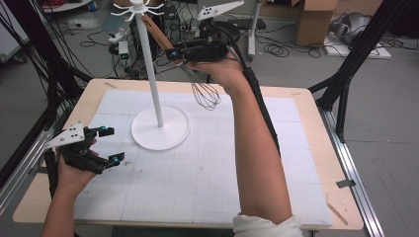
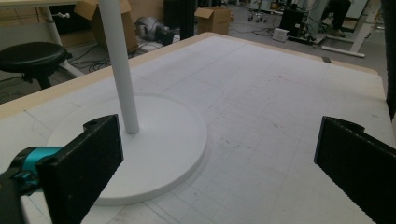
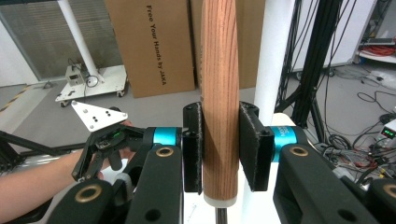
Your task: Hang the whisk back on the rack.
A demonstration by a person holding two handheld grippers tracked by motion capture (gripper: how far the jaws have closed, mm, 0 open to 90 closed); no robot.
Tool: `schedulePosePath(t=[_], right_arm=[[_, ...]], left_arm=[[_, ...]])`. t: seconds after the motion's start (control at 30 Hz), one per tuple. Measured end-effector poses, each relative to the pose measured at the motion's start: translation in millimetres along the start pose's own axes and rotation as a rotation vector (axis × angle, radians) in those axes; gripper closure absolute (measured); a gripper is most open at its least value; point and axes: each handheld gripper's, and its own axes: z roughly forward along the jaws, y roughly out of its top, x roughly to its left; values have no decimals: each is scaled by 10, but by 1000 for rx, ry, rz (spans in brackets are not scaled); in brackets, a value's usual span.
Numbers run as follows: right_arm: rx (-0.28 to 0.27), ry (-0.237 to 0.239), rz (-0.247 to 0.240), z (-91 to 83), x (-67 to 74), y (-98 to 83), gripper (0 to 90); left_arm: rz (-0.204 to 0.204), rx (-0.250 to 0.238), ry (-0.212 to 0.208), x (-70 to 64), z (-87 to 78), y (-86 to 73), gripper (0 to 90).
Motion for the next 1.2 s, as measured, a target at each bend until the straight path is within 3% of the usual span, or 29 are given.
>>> schedulePosePath(t=[0.53,0.77,0.87,1.2], right_arm=[[33,-10,3,164,8,26,726],[5,-10,110,135,-93,-22,725],[40,-27,99,147,-101,-34,725],[40,-23,50,131,-9,5,725]], left_arm=[[8,9,-2,-4,16,-3,18],[7,12,-2,-3,18,-6,18],[6,14,-2,1,15,-7,18],[8,14,-3,0,21,-8,18]])
